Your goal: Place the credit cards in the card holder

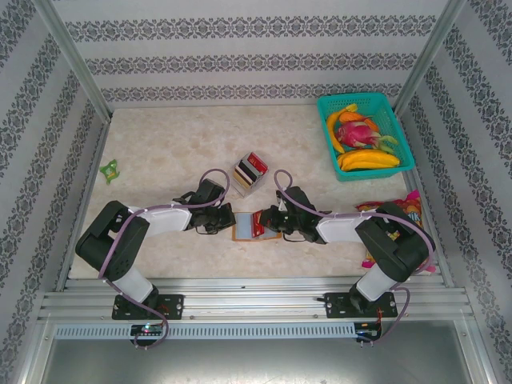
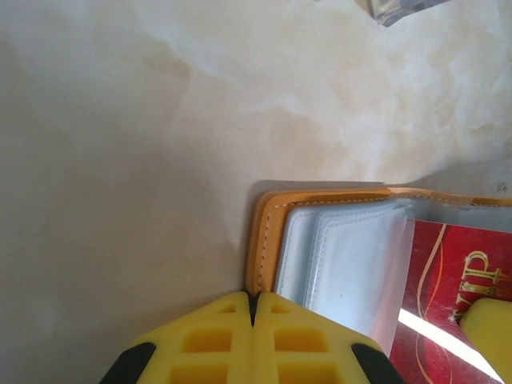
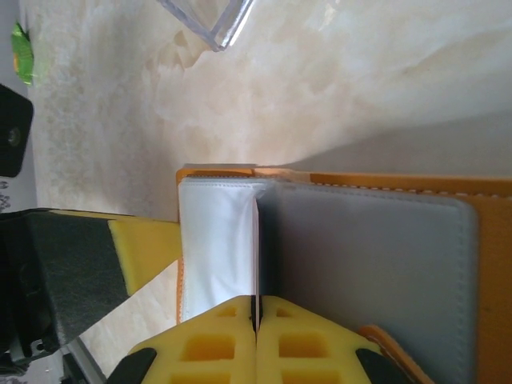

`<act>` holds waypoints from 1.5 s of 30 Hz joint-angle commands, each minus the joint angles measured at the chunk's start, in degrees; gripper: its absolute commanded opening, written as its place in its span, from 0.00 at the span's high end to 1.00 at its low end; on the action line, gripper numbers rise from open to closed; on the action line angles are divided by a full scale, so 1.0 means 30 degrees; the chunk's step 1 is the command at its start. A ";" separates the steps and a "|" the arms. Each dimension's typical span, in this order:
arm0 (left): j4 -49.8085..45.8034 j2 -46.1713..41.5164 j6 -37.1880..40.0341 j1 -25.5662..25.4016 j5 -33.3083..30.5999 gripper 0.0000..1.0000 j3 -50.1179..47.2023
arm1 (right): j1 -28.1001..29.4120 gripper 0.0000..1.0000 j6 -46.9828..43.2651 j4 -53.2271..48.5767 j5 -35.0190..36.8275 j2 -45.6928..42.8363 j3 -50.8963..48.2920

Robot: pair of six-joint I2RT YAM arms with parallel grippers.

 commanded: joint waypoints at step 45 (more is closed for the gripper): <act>0.0153 0.0152 -0.0884 -0.0372 -0.0507 1.00 -0.0802 | 0.1369 0.91 -0.1835 -0.6251 0.0799 0.1131 0.3523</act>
